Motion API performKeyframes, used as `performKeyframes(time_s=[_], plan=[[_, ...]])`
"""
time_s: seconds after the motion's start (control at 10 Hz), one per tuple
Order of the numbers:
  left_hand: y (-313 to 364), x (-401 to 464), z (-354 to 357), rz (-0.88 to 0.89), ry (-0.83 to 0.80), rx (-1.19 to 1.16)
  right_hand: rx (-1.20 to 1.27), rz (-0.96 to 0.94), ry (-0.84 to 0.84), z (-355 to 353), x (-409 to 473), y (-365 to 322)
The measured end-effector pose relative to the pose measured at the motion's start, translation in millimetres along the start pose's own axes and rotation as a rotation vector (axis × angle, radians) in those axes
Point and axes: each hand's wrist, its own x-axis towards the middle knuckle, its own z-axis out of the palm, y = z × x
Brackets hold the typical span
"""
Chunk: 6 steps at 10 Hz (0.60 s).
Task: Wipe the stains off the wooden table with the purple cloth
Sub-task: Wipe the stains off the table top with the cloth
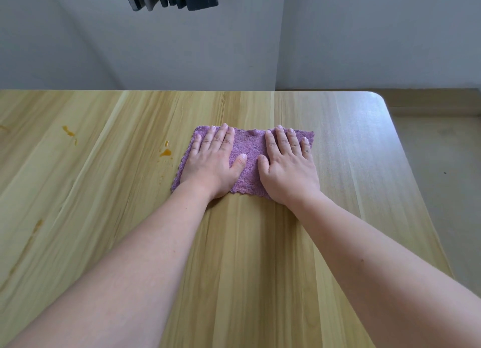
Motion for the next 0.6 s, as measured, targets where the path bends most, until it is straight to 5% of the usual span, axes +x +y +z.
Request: performKeyframes(time_s=[0.6], plan=[[15,-78,2,-0.028,-0.002,0.002,0.018,-0.008,-0.006,0,-79,-7]])
